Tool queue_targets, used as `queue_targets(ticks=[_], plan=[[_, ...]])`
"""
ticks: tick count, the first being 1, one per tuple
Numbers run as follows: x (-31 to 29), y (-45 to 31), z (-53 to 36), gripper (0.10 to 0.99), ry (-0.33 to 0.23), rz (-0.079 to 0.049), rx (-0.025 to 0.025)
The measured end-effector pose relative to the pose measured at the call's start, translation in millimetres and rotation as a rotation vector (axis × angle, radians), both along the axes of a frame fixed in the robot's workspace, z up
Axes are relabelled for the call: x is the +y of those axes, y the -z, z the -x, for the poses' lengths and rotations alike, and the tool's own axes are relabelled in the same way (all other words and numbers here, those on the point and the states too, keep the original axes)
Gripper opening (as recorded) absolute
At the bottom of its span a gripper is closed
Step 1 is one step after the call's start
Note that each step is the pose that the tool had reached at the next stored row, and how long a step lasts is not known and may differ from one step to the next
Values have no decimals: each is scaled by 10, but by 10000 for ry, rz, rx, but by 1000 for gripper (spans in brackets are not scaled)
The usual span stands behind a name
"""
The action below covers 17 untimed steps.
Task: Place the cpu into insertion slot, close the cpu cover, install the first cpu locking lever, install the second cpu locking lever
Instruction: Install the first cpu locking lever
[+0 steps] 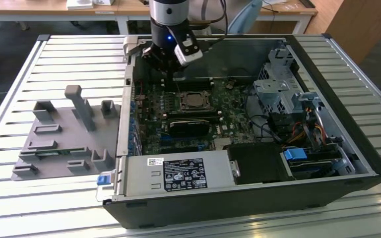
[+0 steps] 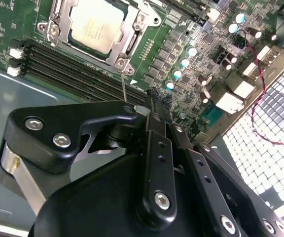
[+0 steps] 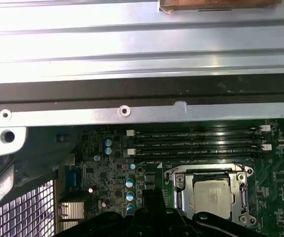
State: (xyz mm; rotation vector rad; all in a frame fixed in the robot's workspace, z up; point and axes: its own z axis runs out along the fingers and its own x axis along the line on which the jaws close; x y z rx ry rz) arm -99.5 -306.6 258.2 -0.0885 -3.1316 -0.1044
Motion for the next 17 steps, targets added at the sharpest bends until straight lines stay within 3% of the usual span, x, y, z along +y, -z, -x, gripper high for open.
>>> queue_targets(ticks=[10, 17], plan=[[119, 16, -12, 106, -3, 3, -10], [131, 20, -161, 106, 0, 3, -9]])
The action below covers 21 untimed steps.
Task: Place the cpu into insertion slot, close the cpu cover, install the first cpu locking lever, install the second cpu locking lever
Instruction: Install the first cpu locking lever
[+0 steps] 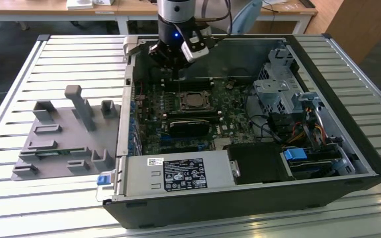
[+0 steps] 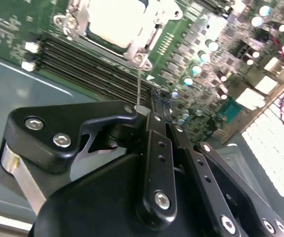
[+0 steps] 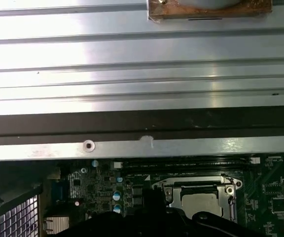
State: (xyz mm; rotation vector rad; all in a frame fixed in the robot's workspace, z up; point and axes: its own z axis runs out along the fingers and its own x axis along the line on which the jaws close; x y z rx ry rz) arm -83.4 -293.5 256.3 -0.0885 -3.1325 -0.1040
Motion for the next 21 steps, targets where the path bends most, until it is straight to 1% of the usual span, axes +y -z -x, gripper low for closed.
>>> queue_targets(ticks=[2, 4, 5, 6, 7, 8, 12, 13, 15, 16, 17, 20, 21], plan=[[4, 3, -63, 106, -1, -1, 3], [7, 9, -146, 106, 0, 0, 13], [12, 17, -240, 106, 0, 1, 28], [14, 21, -284, 106, -1, 2, 36], [16, 26, -323, 106, -1, 0, 41], [17, 31, -343, 106, -1, -2, 40], [15, 38, -348, 106, 1, 2, 38], [14, 42, -348, 106, -1, -38, 27], [15, 46, -348, 106, -2, -371, 21], [15, 54, -348, 106, -11, -420, 15], [15, 64, -350, 106, -54, -421, 12], [14, 89, -350, 106, -486, -417, 6], [14, 102, -353, 106, -539, -417, 4]])
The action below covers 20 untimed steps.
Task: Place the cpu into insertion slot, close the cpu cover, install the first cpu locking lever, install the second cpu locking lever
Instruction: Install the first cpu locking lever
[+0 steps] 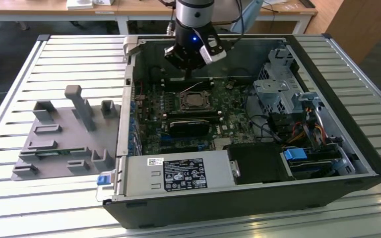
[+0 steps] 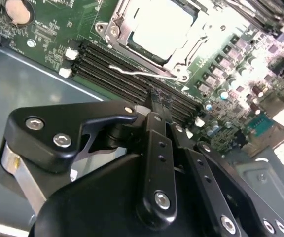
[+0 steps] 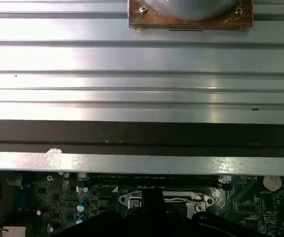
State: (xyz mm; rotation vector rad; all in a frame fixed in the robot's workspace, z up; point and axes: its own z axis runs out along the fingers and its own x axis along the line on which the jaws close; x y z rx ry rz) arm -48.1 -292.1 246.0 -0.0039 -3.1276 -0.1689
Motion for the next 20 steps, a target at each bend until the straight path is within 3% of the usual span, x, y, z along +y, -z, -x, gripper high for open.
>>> queue_targets(ticks=[20], plan=[[2, 132, -173, 106, 7, 0, -8]])
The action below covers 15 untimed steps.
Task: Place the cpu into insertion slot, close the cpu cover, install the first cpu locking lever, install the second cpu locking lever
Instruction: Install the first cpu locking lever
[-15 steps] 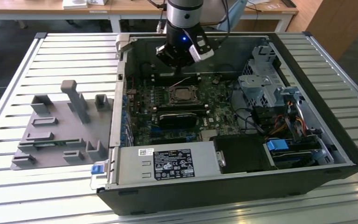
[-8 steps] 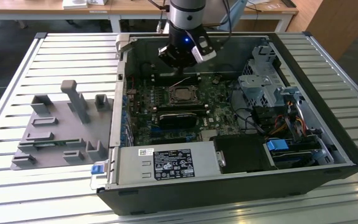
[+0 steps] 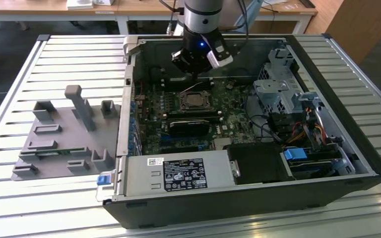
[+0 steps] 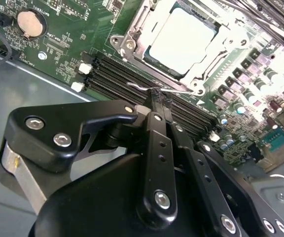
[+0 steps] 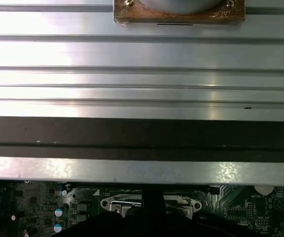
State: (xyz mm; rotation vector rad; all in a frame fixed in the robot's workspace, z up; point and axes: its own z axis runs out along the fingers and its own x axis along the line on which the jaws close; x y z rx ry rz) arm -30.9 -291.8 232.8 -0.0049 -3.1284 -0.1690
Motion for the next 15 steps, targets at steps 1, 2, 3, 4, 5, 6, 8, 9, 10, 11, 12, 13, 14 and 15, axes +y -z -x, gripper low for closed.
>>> queue_targets(ticks=[1, 2, 3, 4, 5, 6, 8, 9, 10, 11, 12, 13, 14, 15], plan=[[0, 6, -7, 106, 0, -1, -1], [0, 12, -13, 106, 0, -1, -1], [0, 16, -18, 106, 0, -1, -1], [0, 20, -23, 106, 0, -1, -1], [0, 22, -28, 106, 0, 1, 1], [0, 24, -31, 106, 1, 2, 1], [0, 28, -35, 106, 1, 0, 0], [0, 30, -38, 106, 1, 0, 0], [0, 31, -41, 106, 1, 0, 0], [0, 33, -43, 106, 1, 1, 1], [0, 34, -46, 106, 2, 0, 0], [0, 36, -50, 106, 3, -1, -1], [0, 38, -53, 106, 3, -1, 0], [0, 41, -59, 106, 3, -2, -1]])
